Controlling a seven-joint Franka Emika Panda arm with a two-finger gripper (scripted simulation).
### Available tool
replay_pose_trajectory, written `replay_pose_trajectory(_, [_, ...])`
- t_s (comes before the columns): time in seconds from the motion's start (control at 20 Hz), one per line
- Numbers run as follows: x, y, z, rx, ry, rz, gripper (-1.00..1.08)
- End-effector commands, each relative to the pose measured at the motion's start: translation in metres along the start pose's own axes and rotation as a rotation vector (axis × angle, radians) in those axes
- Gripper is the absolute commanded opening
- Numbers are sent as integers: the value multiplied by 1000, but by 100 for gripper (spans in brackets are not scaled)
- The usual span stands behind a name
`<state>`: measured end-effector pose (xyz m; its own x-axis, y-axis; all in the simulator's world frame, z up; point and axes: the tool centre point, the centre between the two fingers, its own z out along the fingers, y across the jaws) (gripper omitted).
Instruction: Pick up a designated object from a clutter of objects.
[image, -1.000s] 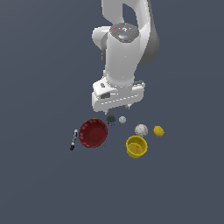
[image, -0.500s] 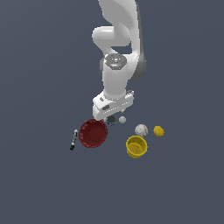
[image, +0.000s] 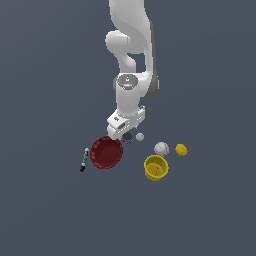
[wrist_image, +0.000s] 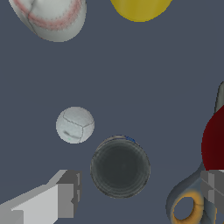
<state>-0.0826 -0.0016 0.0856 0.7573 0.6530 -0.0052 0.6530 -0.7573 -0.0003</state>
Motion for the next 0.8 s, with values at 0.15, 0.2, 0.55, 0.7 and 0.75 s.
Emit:
replay_pose_trajectory(0.15, [-13, -8, 16, -1, 4, -55, 100])
replay_pose_trajectory(0.2, [-14, -9, 18, -1, 4, -61, 100])
replay_pose_trajectory(0.55, [-17, -10, 21, 0, 4, -71, 100])
replay_pose_trajectory(0.7, [-18, -10, 25, 0, 4, -71, 100])
replay_pose_trajectory(0.75, [-18, -10, 27, 0, 4, -71, 100])
